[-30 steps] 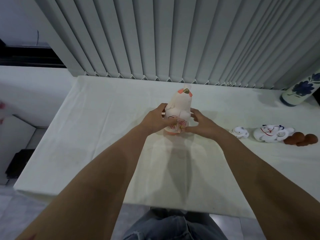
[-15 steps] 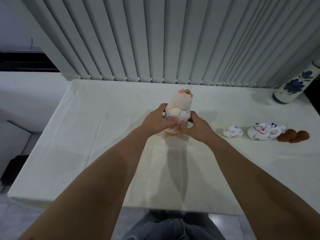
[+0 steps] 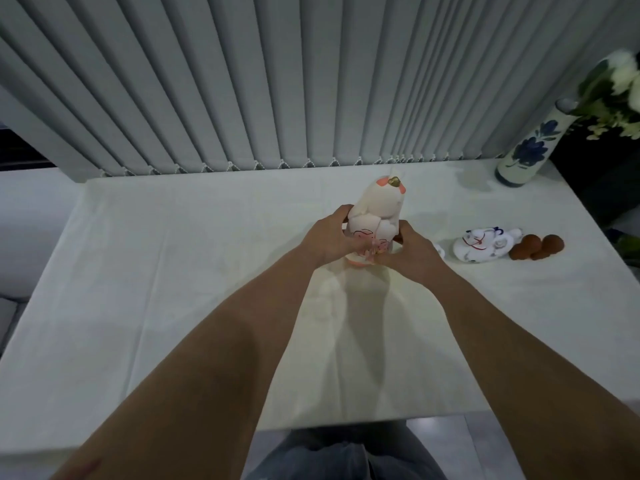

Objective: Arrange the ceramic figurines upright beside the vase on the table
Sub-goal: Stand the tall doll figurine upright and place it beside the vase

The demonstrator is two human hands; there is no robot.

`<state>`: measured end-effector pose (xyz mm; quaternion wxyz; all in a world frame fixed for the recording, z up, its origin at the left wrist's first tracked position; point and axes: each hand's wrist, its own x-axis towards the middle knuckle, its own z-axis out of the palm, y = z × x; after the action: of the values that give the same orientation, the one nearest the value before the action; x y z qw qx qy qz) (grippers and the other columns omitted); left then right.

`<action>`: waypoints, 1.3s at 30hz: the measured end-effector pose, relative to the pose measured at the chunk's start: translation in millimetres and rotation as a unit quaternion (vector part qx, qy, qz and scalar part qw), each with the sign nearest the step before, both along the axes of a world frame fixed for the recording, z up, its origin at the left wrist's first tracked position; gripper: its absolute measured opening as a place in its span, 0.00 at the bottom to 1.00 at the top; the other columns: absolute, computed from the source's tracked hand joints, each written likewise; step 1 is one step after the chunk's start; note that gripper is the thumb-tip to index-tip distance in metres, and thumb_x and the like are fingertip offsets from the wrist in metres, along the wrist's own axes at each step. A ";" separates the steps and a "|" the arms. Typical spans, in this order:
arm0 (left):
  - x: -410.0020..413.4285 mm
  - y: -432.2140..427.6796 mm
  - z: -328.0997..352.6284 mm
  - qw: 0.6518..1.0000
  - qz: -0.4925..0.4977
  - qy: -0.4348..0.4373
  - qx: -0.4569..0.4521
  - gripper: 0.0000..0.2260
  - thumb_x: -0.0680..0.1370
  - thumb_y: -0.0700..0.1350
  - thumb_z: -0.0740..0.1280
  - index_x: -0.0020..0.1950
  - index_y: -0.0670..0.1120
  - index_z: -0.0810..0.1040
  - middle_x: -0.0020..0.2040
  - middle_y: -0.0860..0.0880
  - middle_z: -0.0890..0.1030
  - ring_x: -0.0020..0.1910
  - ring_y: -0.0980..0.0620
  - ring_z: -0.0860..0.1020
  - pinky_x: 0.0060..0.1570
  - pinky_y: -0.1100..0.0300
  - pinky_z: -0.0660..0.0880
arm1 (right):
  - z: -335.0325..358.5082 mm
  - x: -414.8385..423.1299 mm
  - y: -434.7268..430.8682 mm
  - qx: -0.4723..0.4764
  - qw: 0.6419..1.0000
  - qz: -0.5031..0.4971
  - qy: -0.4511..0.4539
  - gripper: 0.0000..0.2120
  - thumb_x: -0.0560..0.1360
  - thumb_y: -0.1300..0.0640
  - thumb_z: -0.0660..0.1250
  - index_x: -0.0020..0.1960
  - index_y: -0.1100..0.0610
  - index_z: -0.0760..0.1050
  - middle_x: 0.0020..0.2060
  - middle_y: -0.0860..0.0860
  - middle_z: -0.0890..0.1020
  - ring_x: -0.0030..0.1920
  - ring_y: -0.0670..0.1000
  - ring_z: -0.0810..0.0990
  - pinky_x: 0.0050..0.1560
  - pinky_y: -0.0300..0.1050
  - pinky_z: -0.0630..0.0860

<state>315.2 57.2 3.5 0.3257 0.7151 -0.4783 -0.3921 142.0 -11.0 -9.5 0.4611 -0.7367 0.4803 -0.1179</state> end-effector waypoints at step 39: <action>-32.1 -64.3 11.0 0.998 0.054 -0.015 -0.037 0.27 0.70 0.54 0.75 0.66 0.51 0.73 0.54 0.57 0.79 0.52 0.55 0.79 0.43 0.69 0.72 | 28.1 -18.7 -65.8 -0.071 0.995 0.031 0.059 0.30 0.70 0.48 0.74 0.66 0.60 0.68 0.55 0.52 0.79 0.54 0.54 0.77 0.46 0.42 0.68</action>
<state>283.1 -7.0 14.5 0.3652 0.7336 -0.4576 -0.3450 123.4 -76.8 18.5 0.3817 -0.7880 0.4740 -0.0933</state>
